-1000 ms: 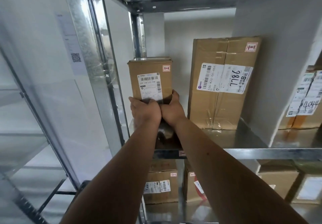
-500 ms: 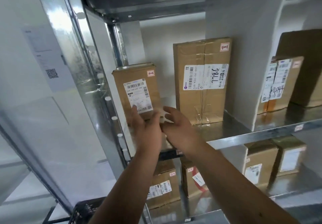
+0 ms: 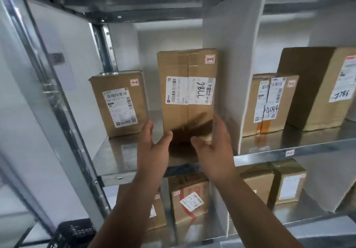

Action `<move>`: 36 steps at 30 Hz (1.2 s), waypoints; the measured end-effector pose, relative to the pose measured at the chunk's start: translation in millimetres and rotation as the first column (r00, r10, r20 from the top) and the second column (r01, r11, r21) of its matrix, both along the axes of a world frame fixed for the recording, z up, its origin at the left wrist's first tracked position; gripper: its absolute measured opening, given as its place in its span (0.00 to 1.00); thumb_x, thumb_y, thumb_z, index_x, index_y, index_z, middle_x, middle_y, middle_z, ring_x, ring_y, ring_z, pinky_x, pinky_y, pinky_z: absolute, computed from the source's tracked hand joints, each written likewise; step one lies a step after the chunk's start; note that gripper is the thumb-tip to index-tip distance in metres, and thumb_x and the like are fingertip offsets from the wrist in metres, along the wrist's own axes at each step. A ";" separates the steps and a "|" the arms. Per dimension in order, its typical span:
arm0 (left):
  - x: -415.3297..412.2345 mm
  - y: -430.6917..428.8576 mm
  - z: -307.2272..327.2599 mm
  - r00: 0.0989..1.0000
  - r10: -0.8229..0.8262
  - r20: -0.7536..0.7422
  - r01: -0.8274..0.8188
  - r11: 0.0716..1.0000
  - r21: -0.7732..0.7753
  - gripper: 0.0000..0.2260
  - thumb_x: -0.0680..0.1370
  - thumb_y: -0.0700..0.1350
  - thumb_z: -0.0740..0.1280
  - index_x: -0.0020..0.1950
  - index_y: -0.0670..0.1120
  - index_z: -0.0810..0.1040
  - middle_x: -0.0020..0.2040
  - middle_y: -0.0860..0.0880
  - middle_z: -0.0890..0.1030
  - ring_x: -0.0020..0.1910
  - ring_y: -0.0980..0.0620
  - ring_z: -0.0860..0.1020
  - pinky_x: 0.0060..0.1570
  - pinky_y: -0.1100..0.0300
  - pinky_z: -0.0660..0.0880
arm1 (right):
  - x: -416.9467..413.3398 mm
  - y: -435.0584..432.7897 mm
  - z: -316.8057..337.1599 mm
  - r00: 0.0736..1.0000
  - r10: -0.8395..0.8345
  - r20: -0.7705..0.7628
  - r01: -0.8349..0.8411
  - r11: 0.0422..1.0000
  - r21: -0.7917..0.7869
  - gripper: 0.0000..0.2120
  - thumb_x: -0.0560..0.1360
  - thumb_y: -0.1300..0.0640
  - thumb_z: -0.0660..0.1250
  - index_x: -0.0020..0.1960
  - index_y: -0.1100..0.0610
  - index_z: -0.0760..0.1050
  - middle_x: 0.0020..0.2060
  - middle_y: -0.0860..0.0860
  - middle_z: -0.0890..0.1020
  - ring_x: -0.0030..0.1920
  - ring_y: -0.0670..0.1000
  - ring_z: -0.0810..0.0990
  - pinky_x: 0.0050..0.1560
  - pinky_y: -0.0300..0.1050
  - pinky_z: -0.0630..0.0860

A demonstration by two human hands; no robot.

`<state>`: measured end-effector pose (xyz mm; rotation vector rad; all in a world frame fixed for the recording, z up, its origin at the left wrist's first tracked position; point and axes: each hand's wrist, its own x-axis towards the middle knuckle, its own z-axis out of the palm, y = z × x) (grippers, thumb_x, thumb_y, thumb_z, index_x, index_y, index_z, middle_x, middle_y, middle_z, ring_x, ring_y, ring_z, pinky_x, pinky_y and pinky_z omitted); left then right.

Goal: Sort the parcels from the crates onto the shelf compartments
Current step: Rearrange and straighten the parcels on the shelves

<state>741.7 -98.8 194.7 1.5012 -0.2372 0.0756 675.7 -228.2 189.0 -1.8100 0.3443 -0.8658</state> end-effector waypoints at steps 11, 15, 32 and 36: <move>6.5 -38.6 9.5 0.998 0.031 -0.057 -0.023 0.990 0.137 0.24 0.80 0.38 0.70 0.73 0.58 0.75 0.60 0.56 0.83 0.62 0.52 0.80 0.65 0.48 0.76 | 21.8 -53.5 17.5 0.924 0.306 -0.230 -0.298 0.952 0.068 0.36 0.79 0.56 0.73 0.79 0.39 0.57 0.63 0.39 0.74 0.64 0.46 0.73 0.71 0.52 0.73; 30.7 -45.0 15.1 0.997 0.053 -0.062 -0.039 0.976 0.212 0.28 0.71 0.42 0.72 0.69 0.60 0.76 0.58 0.53 0.84 0.60 0.48 0.81 0.66 0.42 0.77 | 46.9 -59.4 25.6 0.916 0.302 -0.264 -0.297 0.953 0.060 0.38 0.78 0.57 0.73 0.80 0.42 0.56 0.64 0.42 0.75 0.57 0.46 0.75 0.59 0.43 0.74; 88.7 -55.8 9.4 0.999 0.039 -0.010 -0.033 0.935 0.352 0.31 0.76 0.40 0.72 0.77 0.54 0.69 0.64 0.52 0.80 0.60 0.51 0.77 0.56 0.58 0.71 | 105.2 -49.5 19.7 0.954 0.145 -0.261 -0.140 0.989 0.037 0.42 0.75 0.63 0.70 0.80 0.43 0.53 0.67 0.49 0.79 0.66 0.57 0.79 0.64 0.54 0.77; 88.0 -55.5 8.1 0.999 0.031 -0.008 -0.026 0.940 0.339 0.32 0.77 0.41 0.73 0.79 0.55 0.68 0.65 0.50 0.80 0.59 0.51 0.79 0.54 0.59 0.73 | 101.6 -47.6 21.1 0.954 0.146 -0.263 -0.141 0.989 0.039 0.43 0.77 0.62 0.69 0.83 0.43 0.50 0.70 0.50 0.78 0.68 0.58 0.77 0.68 0.57 0.77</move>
